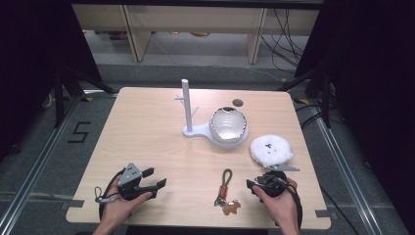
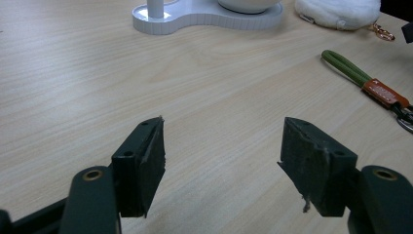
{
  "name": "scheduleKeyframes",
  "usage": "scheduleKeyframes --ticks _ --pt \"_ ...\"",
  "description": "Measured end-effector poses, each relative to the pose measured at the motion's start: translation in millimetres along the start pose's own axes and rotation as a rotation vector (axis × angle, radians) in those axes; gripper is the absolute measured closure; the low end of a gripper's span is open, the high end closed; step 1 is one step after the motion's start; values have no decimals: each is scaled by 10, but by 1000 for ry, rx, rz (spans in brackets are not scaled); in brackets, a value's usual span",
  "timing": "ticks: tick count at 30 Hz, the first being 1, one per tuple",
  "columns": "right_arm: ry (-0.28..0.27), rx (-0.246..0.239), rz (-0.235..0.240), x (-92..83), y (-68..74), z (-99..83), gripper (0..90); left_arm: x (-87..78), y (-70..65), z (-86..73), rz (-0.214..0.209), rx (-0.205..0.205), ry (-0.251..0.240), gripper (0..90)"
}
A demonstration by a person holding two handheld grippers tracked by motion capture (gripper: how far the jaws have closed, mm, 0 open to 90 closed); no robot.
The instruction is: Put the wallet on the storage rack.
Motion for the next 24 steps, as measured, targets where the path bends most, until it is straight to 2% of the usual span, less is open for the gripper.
scheduleKeyframes --ticks 1,2,5,6,7,8,9,11,12,15,16,17,18,19,20,21,22,23,24 --pt "7 8 10 -9 13 3 515 -2 2 -1 3 7 9 329" --pt "0 -11 6 0 -2 14 520 9 1 -1 -3 5 3 331" --pt "30 -1 -6 6 -15 11 524 13 5 -8 3 0 11 337" --pt "34 -26 -9 26 -61 20 529 22 7 -6 5 -3 7 340" --pt "37 -15 -14 31 -78 33 532 25 7 -4 6 -2 5 341" --pt "35 -23 -22 38 -112 47 538 31 3 -1 6 -5 -2 342" --pt "50 -7 -15 19 -125 64 543 28 7 -3 8 -2 1 343" --pt "38 -14 -28 30 -160 86 546 25 9 -7 10 -3 2 344" --pt "60 -16 -26 10 -195 100 550 21 10 -10 13 -6 5 345" --pt "63 -27 -56 -31 -364 213 559 19 4 -6 1 -2 -11 347" --pt "88 3 -61 -59 -392 246 559 16 2 -6 0 -6 -14 347" --pt "88 3 -61 -59 -392 246 559 16 2 -6 0 -6 -14 347" --pt "122 -2 -66 -77 -524 312 558 4 -2 -9 9 -7 -11 347" --pt "122 -2 -66 -77 -524 312 558 4 -2 -9 9 -7 -11 347" --pt "116 23 -86 -70 -659 425 541 -6 3 -13 9 -1 -5 348" --pt "126 17 -138 -73 -721 458 534 -15 7 -17 12 -3 -3 348" --pt "132 24 -129 -67 -788 508 526 -9 8 -14 0 -10 -12 348" --pt "132 24 -129 -67 -788 508 526 -9 8 -14 0 -10 -12 348" --pt "149 78 -127 -50 -887 602 507 -22 15 0 12 -2 -11 348"
Point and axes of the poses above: each handheld gripper's, and its own axes: x roughly forward along the jaws, z roughly out of its top, y roughly to its left, the point moved 6 cm from there along x, roughly forward along the jaws, and after that the axes turned 13 degrees about -z, right-handed, at the moved point
